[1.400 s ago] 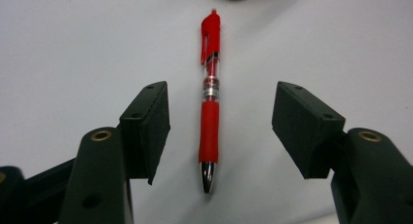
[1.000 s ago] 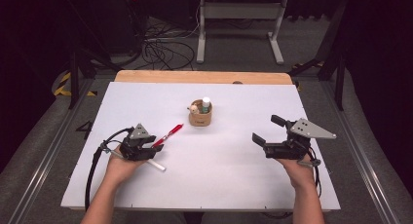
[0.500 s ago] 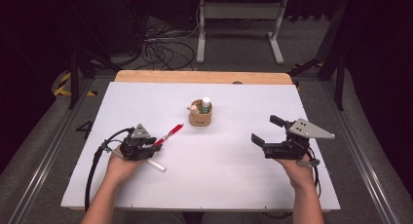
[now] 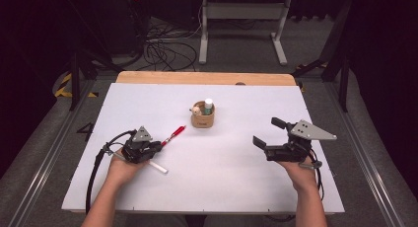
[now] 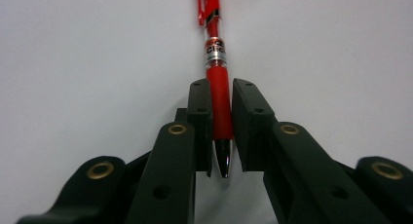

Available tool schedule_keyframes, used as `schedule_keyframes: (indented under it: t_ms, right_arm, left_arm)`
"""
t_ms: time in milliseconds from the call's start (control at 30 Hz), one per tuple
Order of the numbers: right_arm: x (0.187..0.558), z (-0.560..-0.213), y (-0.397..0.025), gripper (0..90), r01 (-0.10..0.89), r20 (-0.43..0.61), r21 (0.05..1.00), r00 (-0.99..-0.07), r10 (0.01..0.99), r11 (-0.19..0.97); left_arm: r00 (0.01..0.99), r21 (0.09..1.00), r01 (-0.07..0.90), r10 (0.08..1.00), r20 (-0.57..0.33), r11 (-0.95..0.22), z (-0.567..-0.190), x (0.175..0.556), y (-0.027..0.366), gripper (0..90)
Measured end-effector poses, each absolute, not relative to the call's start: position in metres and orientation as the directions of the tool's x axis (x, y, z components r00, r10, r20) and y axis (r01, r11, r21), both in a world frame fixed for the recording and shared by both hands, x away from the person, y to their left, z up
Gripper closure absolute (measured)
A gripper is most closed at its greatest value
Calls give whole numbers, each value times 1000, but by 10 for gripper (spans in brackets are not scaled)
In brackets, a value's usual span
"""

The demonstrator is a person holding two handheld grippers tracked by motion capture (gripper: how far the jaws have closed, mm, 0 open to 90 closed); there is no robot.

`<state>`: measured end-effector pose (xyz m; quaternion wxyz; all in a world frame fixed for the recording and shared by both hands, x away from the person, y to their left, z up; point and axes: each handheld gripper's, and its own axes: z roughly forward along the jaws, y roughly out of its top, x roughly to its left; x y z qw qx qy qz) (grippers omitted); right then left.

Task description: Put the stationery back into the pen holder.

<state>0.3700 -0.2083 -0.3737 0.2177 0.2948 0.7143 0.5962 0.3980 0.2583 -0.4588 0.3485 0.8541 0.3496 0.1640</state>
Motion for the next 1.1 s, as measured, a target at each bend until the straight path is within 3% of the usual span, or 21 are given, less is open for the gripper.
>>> schedule_keyframes:
  t_ms: [500,1100]
  right_arm:
    - [370,-376,-204,69,158,24,977,-743,669,141]
    - [370,-378,-197,80,143,-9,973,-758,652,180]
  left_arm:
    - [716,779,432,698,10,-455,-441,390,259,804]
    - [790,824,363,613,-24,-436,-415,374,249,805]
